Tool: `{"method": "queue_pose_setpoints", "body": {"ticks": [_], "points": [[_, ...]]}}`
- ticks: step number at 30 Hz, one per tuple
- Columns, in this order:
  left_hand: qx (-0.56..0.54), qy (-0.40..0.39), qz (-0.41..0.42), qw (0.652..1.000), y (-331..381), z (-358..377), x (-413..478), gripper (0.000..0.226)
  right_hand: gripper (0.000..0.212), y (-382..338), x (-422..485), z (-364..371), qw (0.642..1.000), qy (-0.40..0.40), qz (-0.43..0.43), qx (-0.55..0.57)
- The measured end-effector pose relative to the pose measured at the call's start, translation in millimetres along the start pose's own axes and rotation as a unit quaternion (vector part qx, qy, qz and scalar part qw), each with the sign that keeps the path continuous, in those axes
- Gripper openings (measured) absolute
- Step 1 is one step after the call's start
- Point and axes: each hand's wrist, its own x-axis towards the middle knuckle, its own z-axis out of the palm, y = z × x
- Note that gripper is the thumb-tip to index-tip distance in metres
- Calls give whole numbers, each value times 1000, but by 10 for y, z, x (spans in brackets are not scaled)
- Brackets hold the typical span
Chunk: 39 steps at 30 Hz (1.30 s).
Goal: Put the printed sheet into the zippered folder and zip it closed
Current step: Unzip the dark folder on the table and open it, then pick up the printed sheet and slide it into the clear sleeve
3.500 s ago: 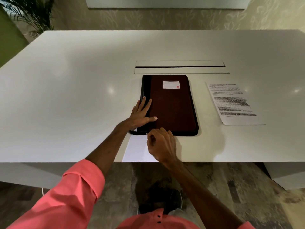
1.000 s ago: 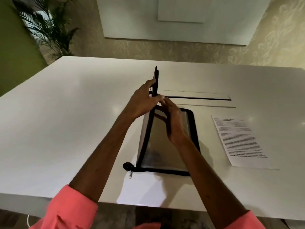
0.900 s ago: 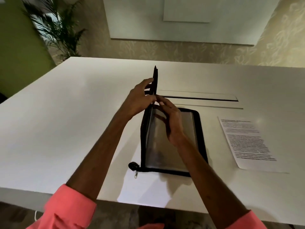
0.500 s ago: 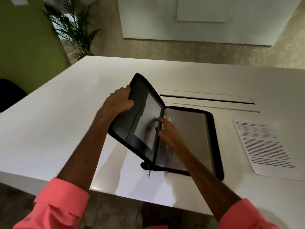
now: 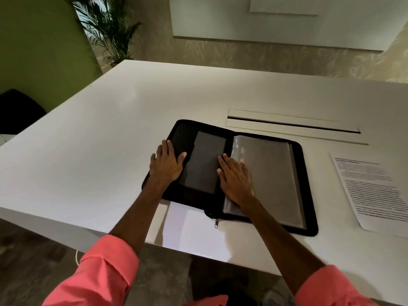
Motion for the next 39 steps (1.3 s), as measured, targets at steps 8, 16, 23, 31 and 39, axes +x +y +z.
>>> {"method": "queue_pose_setpoints", "body": {"ticks": [8, 16, 23, 31, 39], "points": [[-36, -6, 6, 999, -174, 313, -22, 90, 63, -32, 19, 66, 999, -23, 1, -43], [-51, 3, -20, 999, -93, 387, 20, 94, 66, -34, 29, 14, 997, -55, -11, -44], [-55, 27, 18, 998, 602, 376, 7, 96, 70, 361, -104, -216, 1000, -7, 8, -25], [-80, 5, 120, 990, 1864, 679, -171, 85, 65, 1365, -402, -654, 996, 40, 76, -32], [-119, -21, 174, 977, 3174, 929, -461, 76, 58, 2394, -840, -995, 986, 80, 139, -48]]}}
